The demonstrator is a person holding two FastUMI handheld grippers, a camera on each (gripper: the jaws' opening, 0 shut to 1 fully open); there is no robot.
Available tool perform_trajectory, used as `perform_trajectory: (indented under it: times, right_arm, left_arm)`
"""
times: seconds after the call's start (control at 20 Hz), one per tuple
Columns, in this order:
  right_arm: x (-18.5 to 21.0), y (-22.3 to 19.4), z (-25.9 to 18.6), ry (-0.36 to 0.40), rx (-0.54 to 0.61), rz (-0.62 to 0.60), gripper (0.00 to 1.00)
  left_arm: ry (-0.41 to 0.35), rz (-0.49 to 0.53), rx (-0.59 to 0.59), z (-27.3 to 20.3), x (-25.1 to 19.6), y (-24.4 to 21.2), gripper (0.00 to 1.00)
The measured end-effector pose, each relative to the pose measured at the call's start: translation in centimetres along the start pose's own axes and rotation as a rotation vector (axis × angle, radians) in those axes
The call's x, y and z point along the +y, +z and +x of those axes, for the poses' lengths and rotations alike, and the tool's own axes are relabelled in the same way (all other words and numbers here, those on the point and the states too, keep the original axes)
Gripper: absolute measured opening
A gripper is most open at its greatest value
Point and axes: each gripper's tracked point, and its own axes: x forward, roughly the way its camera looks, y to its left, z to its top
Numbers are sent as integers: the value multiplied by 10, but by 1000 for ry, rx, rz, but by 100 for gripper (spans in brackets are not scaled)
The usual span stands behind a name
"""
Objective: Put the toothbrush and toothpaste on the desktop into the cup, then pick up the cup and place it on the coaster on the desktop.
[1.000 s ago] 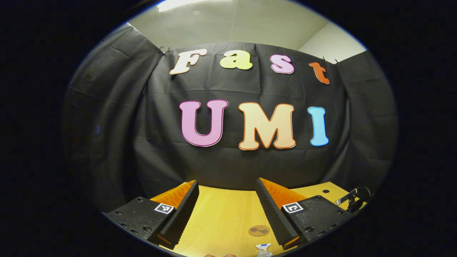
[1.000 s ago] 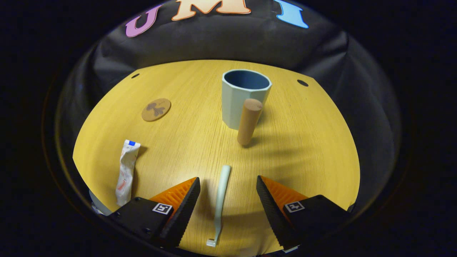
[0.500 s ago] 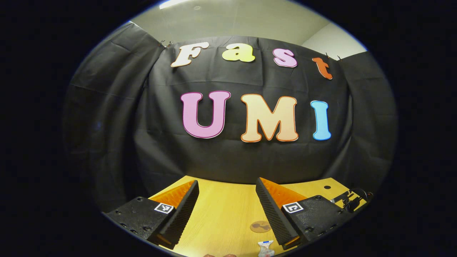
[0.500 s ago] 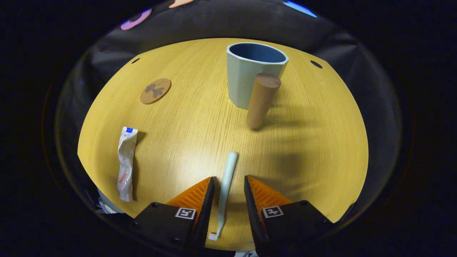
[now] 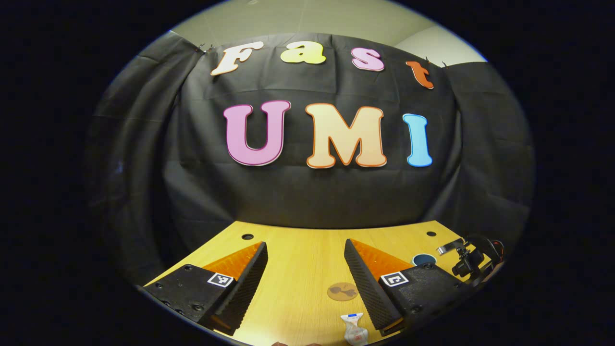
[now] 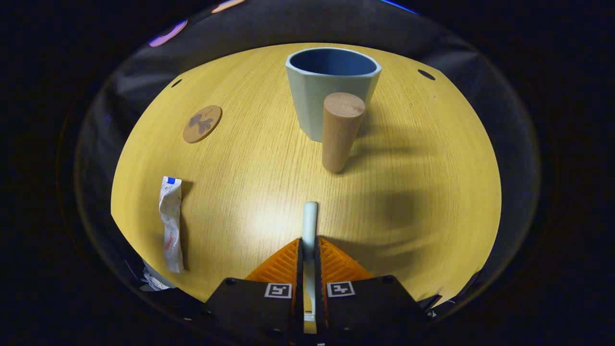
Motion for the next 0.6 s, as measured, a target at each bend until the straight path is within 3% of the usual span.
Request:
perform_trajectory:
  times: [0.6]
  right_arm:
    - [1,0,-1,-13,-27,-46,12]
  left_arm:
    - [-156,-7,480,-5,-57,-149,96]
